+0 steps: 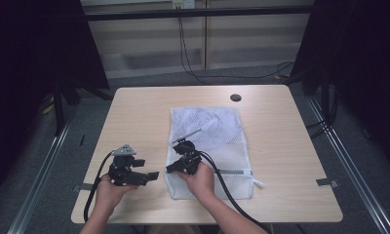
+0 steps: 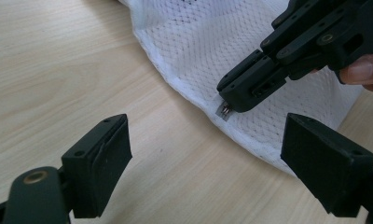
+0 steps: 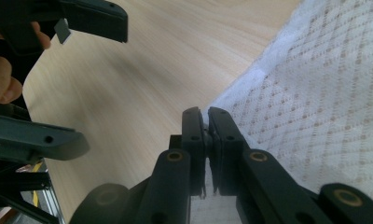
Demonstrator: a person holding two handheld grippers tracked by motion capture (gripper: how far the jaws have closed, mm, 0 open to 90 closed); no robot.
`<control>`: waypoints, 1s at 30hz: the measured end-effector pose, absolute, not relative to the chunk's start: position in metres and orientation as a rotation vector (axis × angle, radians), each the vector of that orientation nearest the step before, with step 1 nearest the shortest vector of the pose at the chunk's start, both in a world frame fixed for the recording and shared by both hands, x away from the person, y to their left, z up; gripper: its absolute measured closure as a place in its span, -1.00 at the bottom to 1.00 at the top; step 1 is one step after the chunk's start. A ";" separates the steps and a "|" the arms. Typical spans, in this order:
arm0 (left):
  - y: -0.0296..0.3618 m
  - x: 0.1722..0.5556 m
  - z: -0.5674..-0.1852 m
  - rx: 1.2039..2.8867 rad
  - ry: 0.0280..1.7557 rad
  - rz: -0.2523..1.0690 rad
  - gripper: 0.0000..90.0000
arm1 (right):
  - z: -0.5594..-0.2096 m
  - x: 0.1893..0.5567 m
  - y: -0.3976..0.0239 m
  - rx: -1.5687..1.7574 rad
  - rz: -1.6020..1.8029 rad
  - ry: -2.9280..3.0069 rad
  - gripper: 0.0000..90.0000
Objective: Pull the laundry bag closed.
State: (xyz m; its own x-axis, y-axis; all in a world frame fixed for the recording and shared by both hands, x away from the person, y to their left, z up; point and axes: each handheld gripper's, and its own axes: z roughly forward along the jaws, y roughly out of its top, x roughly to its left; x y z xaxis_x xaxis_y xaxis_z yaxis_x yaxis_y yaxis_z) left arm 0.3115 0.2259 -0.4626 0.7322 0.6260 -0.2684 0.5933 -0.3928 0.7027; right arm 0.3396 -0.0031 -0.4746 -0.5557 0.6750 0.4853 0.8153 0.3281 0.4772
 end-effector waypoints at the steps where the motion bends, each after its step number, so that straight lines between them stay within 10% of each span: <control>1: 0.225 0.312 -0.463 2.102 0.916 0.042 -0.65 | -0.474 0.339 -0.003 -1.362 -1.047 -2.388 0.90; 30: 0.188 0.316 -0.479 2.112 0.936 -0.171 -0.40 | -0.452 0.336 -0.015 -1.365 -1.085 -2.370 0.92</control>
